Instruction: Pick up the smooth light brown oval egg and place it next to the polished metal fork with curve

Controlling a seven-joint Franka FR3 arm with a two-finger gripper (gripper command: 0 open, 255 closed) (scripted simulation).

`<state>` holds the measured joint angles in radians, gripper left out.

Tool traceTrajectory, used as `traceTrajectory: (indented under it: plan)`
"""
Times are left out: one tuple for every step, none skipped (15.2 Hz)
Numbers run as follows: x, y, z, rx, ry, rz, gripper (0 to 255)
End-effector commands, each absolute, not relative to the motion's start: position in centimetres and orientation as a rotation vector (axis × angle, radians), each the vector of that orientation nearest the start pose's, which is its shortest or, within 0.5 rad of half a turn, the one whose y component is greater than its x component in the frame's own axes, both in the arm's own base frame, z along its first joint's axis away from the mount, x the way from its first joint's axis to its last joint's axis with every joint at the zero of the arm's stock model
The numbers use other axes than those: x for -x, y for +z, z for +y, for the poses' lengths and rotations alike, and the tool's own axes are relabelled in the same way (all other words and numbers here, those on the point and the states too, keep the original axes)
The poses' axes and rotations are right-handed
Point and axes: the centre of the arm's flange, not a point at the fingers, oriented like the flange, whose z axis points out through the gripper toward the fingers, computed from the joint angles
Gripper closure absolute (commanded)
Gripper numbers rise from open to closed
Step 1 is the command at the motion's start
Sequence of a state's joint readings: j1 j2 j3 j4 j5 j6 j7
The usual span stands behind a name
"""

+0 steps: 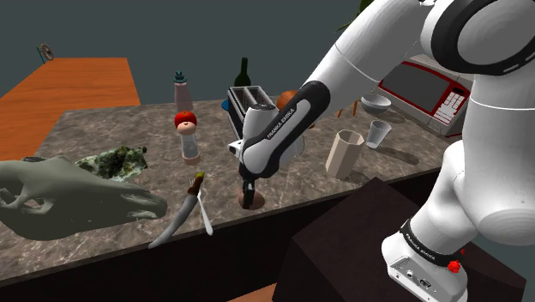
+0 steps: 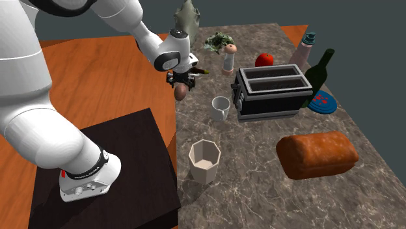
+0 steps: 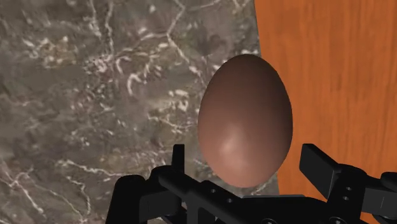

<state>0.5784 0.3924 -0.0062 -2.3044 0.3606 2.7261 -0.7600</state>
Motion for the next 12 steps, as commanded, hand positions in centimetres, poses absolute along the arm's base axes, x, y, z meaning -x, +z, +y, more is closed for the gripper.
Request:
traceTrajectory:
  plan:
    - [-45.0,19.0,27.2,2.627,-0.064,-1.443,0]
    - [-45.0,20.3,27.0,2.627,-0.064,-1.443,0]
    - [-45.1,21.6,26.8,2.627,-0.064,-1.443,0]
    - [-45.1,22.6,26.6,2.627,-0.064,-1.443,0]
    - [-45.1,22.6,26.6,2.627,-0.064,-1.443,0]
    - [-45.1,22.6,26.6,2.627,-0.064,-1.442,0]
    - [-45.1,22.6,26.6,2.627,-0.064,-1.443,0]
    - [-45.1,22.6,26.6,2.627,-0.064,-1.443,0]
    - [-45.1,22.6,26.6,2.627,-0.064,-1.443,0]
    - [-45.1,22.6,26.6,2.627,-0.064,-1.443,0]
    - [-45.1,22.6,26.6,2.627,-0.064,-1.443,0]
    - [-45.1,22.6,26.6,2.627,-0.064,-1.443,0]
